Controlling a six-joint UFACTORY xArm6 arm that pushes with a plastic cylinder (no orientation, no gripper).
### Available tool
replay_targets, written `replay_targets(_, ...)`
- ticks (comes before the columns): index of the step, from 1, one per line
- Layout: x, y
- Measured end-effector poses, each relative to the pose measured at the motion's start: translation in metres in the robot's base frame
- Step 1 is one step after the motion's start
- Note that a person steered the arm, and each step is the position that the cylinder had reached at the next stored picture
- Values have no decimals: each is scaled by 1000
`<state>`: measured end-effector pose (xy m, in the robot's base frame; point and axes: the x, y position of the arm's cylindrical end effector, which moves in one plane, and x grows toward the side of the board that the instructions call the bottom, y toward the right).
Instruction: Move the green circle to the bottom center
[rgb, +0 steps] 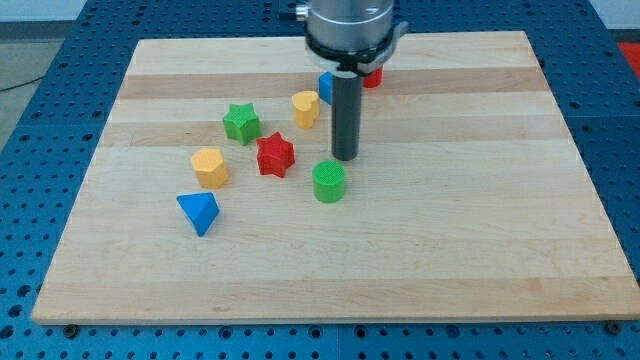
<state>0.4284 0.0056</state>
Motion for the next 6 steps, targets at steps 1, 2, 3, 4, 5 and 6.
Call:
replay_targets(1,22,-9)
replay_targets(2,52,-9)
replay_targets(3,78,-11)
replay_targets(4,98,-11)
replay_targets(5,118,-11)
replay_targets(6,137,-11)
